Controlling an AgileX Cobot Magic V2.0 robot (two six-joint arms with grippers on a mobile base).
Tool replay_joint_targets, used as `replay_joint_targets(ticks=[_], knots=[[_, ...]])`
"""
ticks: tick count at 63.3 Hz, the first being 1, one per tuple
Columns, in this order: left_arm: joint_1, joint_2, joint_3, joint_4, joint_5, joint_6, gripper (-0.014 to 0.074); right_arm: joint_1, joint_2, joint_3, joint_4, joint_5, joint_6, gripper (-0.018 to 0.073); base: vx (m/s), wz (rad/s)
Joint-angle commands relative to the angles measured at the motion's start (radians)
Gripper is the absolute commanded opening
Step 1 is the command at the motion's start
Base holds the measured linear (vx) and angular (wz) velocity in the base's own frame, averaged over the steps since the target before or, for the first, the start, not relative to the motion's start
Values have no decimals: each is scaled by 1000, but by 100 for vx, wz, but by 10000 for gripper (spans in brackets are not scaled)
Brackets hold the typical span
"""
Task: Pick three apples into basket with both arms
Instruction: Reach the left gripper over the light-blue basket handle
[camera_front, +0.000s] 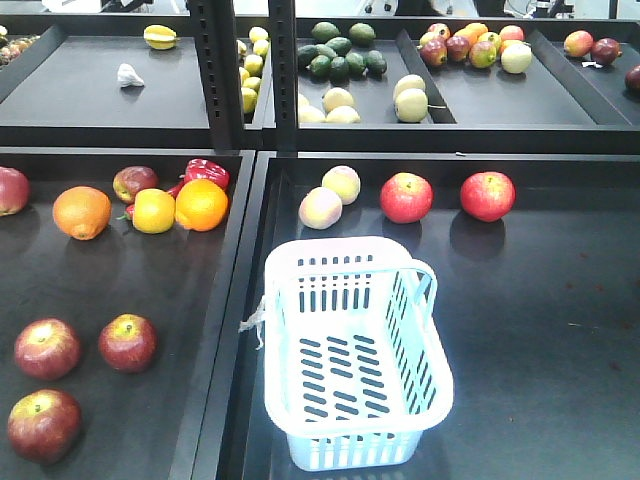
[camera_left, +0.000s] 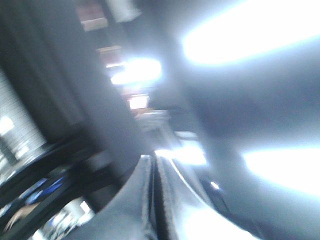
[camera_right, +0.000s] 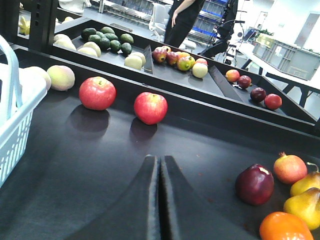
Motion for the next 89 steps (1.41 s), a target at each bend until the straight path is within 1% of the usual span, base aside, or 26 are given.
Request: replay_joint_targets(ticks=[1, 4, 5, 8, 9, 15, 18, 23, 26, 32, 37, 45, 49, 53, 57, 61, 64, 77, 86, 89], knots=[[-5, 50, -128, 236, -72, -62, -6, -5, 0, 1, -5, -73, -7, -3, 0, 0], [-5, 76, -171, 331, -71, -93, -6, -5, 0, 1, -5, -73, -7, -3, 0, 0], [-5, 91, -192, 380, -71, -103, -6, -5, 0, 1, -5, -73, -7, -3, 0, 0], [-5, 127, -233, 474, -71, -140, -6, -5, 0, 1, -5, -73, -7, -3, 0, 0], [-5, 138, -247, 521, -70, -151, -6, -5, 0, 1, -5, -73, -7, -3, 0, 0], [-5, 214, -331, 699, -70, -230, -3, -5, 0, 1, -5, -73, -7, -3, 0, 0], [-5, 256, -377, 806, -74, -278, 2, -5, 0, 1, -5, -73, -7, -3, 0, 0], [-5, 322, -430, 934, -82, -348, 29, -5, 0, 1, -5, -73, -7, -3, 0, 0], [-5, 362, -464, 1038, -92, -385, 58, -5, 0, 1, -5, -73, -7, -3, 0, 0], [-5, 434, -527, 1183, -112, -451, 143, -5, 0, 1, -5, -73, -7, -3, 0, 0], [-5, 496, -571, 1288, -122, -521, 262, -5, 0, 1, -5, -73, -7, -3, 0, 0], [-5, 587, -644, 1420, -157, -637, 458, -5, 0, 1, -5, -75, -7, -3, 0, 0], [-5, 645, -685, 1499, -195, -688, 524, -5, 0, 1, -5, -75, -7, -3, 0, 0], [-5, 707, -743, 1593, -257, -743, 556, -5, 0, 1, -5, -75, -7, -3, 0, 0], [-5, 772, -802, 1680, -326, -791, 560, -5, 0, 1, -5, -75, -7, -3, 0, 0], [-5, 849, -866, 1750, -395, -824, 558, -5, 0, 1, -5, -75, -7, -3, 0, 0], [-5, 894, -917, 1793, -429, -833, 558, -5, 0, 1, -5, -75, -7, -3, 0, 0], [-5, 1114, -1116, 1793, -573, -810, 557, -5, 0, 1, -5, -75, -7, -3, 0, 0], [-5, 1247, -1220, 1793, -642, -801, 555, -5, 0, 1, -5, -75, -7, -3, 0, 0], [-5, 1284, -1244, 1793, -660, -787, 556, -5, 0, 1, -5, -75, -7, -3, 0, 0]])
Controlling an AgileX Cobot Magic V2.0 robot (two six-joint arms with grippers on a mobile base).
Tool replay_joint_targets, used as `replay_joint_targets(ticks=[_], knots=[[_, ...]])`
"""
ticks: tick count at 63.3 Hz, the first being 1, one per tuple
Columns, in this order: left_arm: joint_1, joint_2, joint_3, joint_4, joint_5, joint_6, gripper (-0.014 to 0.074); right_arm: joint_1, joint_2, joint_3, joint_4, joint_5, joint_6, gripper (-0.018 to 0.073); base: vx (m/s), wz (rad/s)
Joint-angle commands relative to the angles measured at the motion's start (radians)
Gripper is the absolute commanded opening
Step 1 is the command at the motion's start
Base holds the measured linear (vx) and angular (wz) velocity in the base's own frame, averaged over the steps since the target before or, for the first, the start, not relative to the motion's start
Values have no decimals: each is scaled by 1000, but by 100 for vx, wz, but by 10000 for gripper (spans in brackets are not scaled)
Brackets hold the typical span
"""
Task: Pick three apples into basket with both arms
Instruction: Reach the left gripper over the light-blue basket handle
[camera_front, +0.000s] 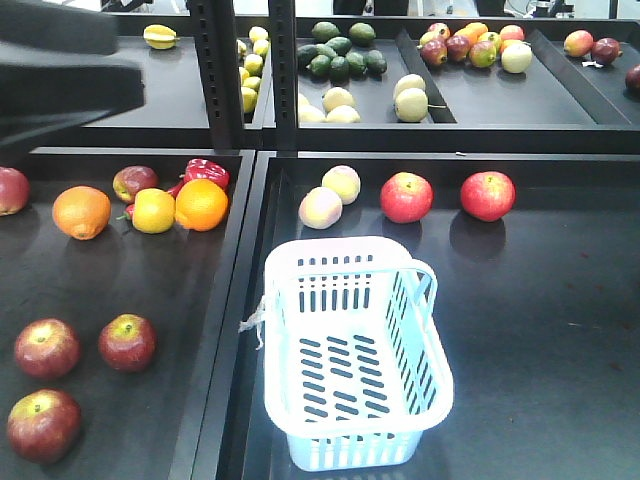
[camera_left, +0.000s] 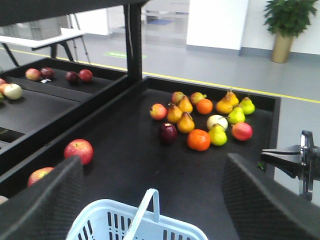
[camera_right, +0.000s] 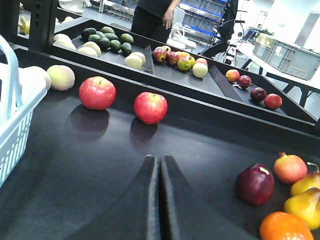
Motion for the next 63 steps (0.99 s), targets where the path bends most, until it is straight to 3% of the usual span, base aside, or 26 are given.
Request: replay_joint_targets(ticks=[1, 8, 27, 39, 51, 63], knots=[[-4, 63, -81, 46, -29, 23, 556, -5, 0, 1, -5, -75, -7, -3, 0, 0], [-33, 148, -127, 46, -45, 56, 556, -5, 0, 1, -5, -75, -7, -3, 0, 0], [-185, 348, -204, 46, -24, 114, 554, -5, 0, 1, -5, -75, -7, -3, 0, 0], [-261, 451, -206, 46, 57, 190, 554, -5, 0, 1, -5, -73, -7, -3, 0, 0], [-303, 542, -206, 46, 101, 254, 554, -5, 0, 1, -5, -73, -7, -3, 0, 0], [-321, 602, -205, 46, 88, 260, 554, -5, 0, 1, -5, -73, -7, -3, 0, 0]])
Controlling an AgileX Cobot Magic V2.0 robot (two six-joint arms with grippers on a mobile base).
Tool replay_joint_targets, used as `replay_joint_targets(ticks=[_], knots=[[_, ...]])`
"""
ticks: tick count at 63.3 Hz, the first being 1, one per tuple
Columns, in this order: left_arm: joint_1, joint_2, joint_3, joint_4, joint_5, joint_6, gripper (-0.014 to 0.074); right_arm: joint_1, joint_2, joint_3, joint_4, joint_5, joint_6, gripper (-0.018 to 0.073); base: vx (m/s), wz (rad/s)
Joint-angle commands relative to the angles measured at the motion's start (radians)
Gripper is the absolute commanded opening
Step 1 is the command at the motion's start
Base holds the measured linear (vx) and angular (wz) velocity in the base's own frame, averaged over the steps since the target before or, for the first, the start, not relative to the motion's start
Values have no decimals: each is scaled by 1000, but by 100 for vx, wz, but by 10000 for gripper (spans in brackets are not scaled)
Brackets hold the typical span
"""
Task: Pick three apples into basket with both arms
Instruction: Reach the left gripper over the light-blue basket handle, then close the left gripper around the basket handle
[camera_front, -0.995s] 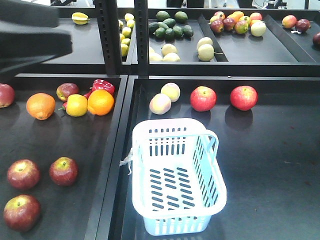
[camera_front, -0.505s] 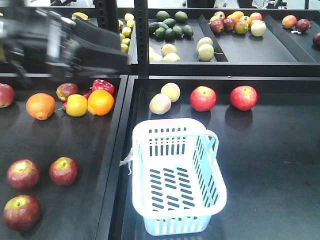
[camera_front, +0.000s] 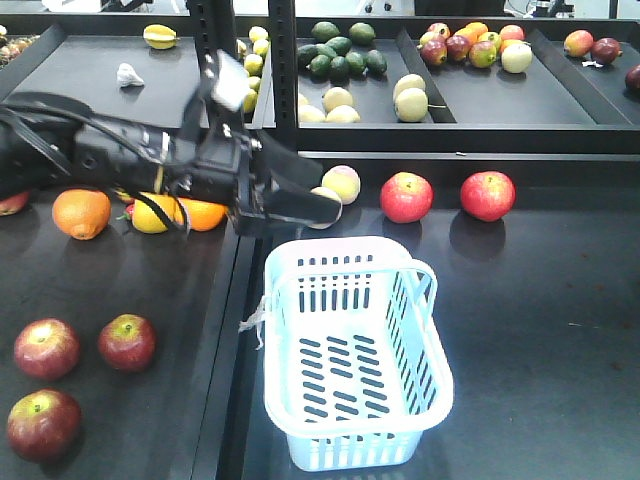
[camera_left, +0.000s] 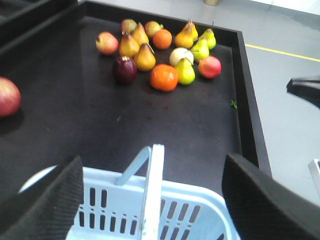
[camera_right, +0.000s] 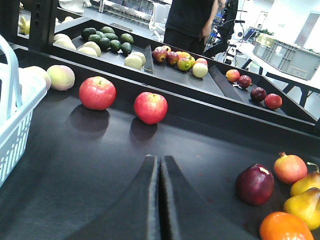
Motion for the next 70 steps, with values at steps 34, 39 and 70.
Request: replay_joint_targets(ticks=[34, 39, 70], knots=[[-33, 45, -30, 46, -5, 60, 554, -5, 0, 1, -5, -73, -7, -3, 0, 0], [-33, 55, -30, 46, -5, 61, 554, -5, 0, 1, -5, -73, -7, -3, 0, 0], [-33, 115, -28, 46, -13, 79, 554, -5, 0, 1, -5, -75, -7, -3, 0, 0]])
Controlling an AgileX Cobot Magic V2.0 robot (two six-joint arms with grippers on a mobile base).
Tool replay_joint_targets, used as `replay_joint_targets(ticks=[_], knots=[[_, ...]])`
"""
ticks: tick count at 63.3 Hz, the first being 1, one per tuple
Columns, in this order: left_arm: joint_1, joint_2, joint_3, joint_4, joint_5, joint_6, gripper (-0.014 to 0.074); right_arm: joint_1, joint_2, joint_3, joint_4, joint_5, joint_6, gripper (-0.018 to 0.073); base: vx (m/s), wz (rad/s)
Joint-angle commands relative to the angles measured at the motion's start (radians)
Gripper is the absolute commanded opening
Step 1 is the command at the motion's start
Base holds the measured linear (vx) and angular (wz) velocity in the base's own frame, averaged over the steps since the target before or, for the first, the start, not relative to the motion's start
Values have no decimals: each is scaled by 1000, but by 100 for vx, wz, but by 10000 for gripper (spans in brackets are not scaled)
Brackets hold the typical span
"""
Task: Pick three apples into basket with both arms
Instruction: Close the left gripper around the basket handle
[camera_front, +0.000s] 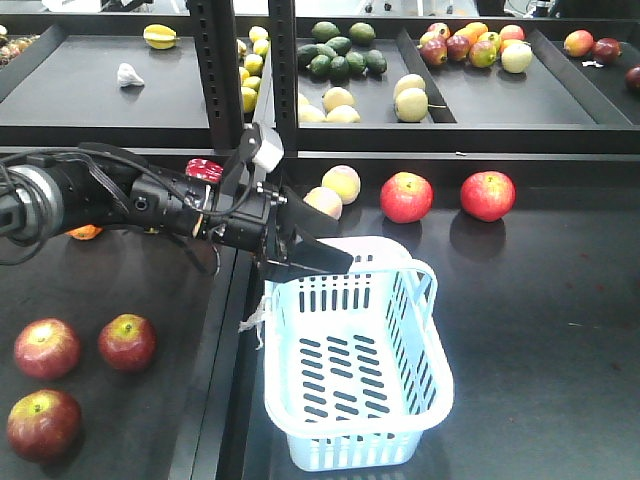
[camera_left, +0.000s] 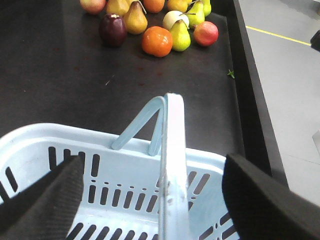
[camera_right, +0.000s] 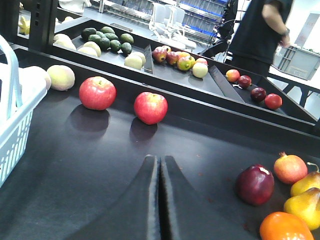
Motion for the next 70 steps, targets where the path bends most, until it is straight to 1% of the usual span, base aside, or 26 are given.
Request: replay_joint_targets(ticks=[1, 37, 60, 65, 70], knots=[[-4, -42, -28, 46, -20, 1, 554, -5, 0, 1, -5, -76, -7, -3, 0, 0], [-5, -20, -27, 46, -51, 7, 554, -5, 0, 1, -5, -76, -7, -3, 0, 0], [-5, 15, -26, 46, -57, 7, 533, -5, 0, 1, -5, -74, -7, -3, 0, 0], [-5, 15, -26, 46, -54, 7, 521, -5, 0, 1, -5, -74, -7, -3, 0, 0], [-5, 15, -26, 46, -52, 7, 479, -5, 0, 1, -5, -74, -7, -3, 0, 0]])
